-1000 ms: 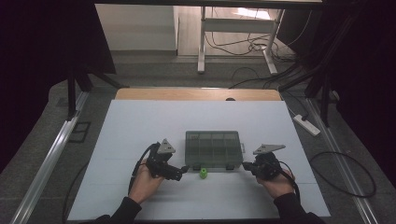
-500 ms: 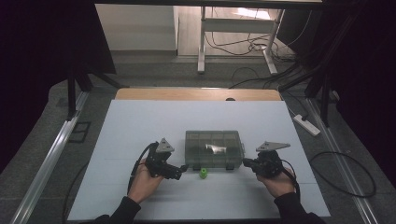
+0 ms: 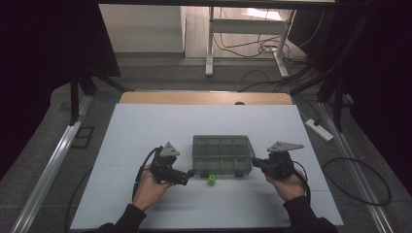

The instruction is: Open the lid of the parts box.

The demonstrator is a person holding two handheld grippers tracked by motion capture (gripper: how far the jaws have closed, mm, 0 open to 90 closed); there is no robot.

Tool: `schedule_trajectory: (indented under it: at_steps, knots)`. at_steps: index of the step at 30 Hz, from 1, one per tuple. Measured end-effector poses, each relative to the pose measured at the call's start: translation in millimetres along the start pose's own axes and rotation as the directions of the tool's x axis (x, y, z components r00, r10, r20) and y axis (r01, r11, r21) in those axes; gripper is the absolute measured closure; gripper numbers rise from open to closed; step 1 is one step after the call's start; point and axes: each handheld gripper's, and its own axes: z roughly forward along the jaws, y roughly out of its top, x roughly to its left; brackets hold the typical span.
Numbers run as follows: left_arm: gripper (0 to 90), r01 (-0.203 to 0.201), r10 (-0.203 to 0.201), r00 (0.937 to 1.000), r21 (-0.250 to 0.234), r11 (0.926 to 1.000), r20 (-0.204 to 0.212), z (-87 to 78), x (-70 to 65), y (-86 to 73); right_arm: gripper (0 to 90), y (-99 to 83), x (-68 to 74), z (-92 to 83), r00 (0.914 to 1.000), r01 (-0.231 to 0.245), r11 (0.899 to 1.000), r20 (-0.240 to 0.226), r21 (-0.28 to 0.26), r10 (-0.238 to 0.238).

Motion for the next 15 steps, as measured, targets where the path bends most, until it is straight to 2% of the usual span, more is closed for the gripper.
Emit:
schedule_trajectory:
  at_steps: [15]
  knots:
    - [0.0,-0.012,0.012,0.9989,-0.001,0.9999,0.045,1.2,-5.3,3.6,89.6,15.9,-2.4,0.4,0.9999,0.004,0.999,0.017,-0.041,-0.004]
